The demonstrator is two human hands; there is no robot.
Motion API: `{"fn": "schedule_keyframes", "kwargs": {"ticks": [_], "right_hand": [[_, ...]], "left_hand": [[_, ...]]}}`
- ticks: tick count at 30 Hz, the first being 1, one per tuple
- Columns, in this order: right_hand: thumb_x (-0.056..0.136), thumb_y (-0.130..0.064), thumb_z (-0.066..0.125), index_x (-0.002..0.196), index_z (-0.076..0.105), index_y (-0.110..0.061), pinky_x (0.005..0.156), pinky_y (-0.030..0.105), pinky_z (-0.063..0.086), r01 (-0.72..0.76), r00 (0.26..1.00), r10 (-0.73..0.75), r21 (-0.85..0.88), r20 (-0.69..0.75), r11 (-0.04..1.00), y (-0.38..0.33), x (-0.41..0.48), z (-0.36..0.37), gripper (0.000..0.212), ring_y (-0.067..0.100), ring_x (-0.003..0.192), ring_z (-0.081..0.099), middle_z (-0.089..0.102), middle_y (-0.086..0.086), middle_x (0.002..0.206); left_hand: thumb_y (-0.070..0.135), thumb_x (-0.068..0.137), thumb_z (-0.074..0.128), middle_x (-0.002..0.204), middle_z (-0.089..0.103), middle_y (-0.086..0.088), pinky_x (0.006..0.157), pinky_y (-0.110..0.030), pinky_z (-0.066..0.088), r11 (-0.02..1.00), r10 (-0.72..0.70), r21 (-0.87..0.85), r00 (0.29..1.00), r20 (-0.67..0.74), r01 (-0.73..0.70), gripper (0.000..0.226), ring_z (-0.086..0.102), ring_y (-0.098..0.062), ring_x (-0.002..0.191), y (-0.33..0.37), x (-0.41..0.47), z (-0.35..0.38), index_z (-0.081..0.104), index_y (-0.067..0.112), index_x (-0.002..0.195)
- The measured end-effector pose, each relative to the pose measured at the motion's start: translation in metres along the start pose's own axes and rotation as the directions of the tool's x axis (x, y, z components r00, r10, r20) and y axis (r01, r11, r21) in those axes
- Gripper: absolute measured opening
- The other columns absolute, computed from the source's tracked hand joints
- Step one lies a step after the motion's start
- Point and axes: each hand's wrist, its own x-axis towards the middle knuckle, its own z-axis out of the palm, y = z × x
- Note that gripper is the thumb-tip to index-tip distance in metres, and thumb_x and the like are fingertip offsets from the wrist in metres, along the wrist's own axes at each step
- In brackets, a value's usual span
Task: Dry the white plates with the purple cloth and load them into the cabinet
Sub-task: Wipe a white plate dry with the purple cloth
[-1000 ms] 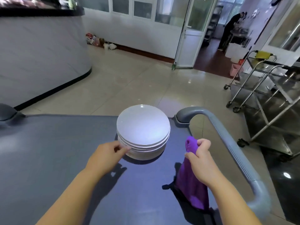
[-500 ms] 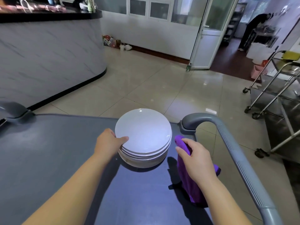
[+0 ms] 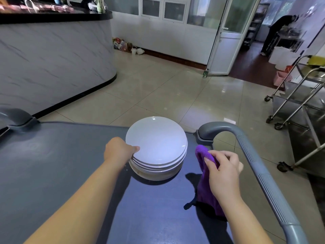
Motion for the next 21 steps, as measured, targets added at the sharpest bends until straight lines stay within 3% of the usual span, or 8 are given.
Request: {"fn": "schedule_keyframes", "kwargs": {"ticks": [3,6,9,11,14,16,21], "right_hand": [[0.095,-0.02,0.056,0.099,0.062,-0.034,0.087,0.029,0.03,0.02,0.999,-0.021,-0.034,-0.026,0.999,0.0,-0.002,-0.004,0.015,0.016,0.099,0.034,0.046,-0.004,0.101],[0.097,-0.016,0.052,0.099,0.059,-0.03,0.076,0.031,0.035,0.028,0.999,-0.029,0.053,0.023,0.998,0.002,-0.002,-0.007,0.016,0.014,0.088,0.049,0.052,-0.002,0.097],[0.098,-0.018,0.048,0.098,0.055,-0.024,0.072,0.034,0.038,0.016,0.999,-0.018,0.052,0.031,0.999,0.003,-0.005,-0.009,0.009,0.02,0.086,0.053,0.059,-0.002,0.092],[0.098,-0.019,0.047,0.095,0.053,-0.02,0.066,0.034,0.039,-0.038,0.998,0.035,0.061,0.049,0.997,0.002,-0.007,-0.012,0.007,0.023,0.081,0.054,0.061,-0.001,0.084],[0.098,-0.019,0.05,0.09,0.054,-0.018,0.06,0.027,0.037,-0.126,0.989,0.119,0.088,0.085,0.988,0.002,-0.007,-0.017,0.009,0.02,0.077,0.055,0.062,-0.001,0.081],[0.097,-0.018,0.052,0.088,0.056,-0.017,0.058,0.021,0.035,-0.164,0.984,0.154,0.123,0.088,0.979,0.002,-0.008,-0.02,0.01,0.013,0.073,0.053,0.061,-0.001,0.081],[0.095,-0.015,0.056,0.091,0.058,-0.012,0.057,0.024,0.035,-0.202,0.979,0.196,0.211,0.05,0.956,0.006,-0.012,-0.03,0.006,0.015,0.07,0.052,0.061,0.0,0.078]], "left_hand": [[0.027,0.076,0.077,0.069,0.059,-0.01,0.055,-0.028,0.038,0.993,-0.011,-0.115,0.999,0.038,0.015,0.033,0.052,-0.026,0.062,-0.001,0.0,-0.001,0.057,0.0,0.07],[0.02,0.082,0.071,0.059,0.05,-0.009,0.055,-0.028,0.037,0.978,0.046,-0.203,0.998,0.039,-0.037,0.038,0.045,-0.025,0.053,0.002,-0.005,-0.007,0.044,0.006,0.059],[0.007,0.089,0.063,0.071,0.057,-0.017,0.049,-0.03,0.051,0.911,0.102,-0.408,0.992,0.075,-0.063,0.031,0.055,-0.028,0.049,0.002,-0.015,-0.016,0.038,0.008,0.069],[0.001,0.089,0.06,0.084,0.055,-0.02,0.04,-0.025,0.048,0.846,0.107,-0.529,0.993,0.043,-0.068,0.029,0.057,-0.029,0.057,-0.002,-0.023,-0.021,0.036,0.011,0.078],[0.001,0.087,0.061,0.093,0.064,-0.02,0.05,-0.032,0.051,0.796,0.147,-0.589,0.989,-0.028,-0.135,0.021,0.059,-0.03,0.064,-0.008,-0.037,-0.029,0.045,0.009,0.098],[0.0,0.088,0.06,0.09,0.07,-0.014,0.059,-0.034,0.053,0.76,0.204,-0.623,0.978,-0.044,-0.187,0.027,0.065,-0.026,0.067,-0.009,-0.05,-0.035,0.052,0.009,0.112],[0.001,0.092,0.056,0.083,0.073,0.005,0.051,-0.018,0.05,0.719,0.354,-0.615,0.932,-0.078,-0.324,0.025,0.068,-0.005,0.061,-0.008,-0.083,-0.038,0.069,0.021,0.099]]}}
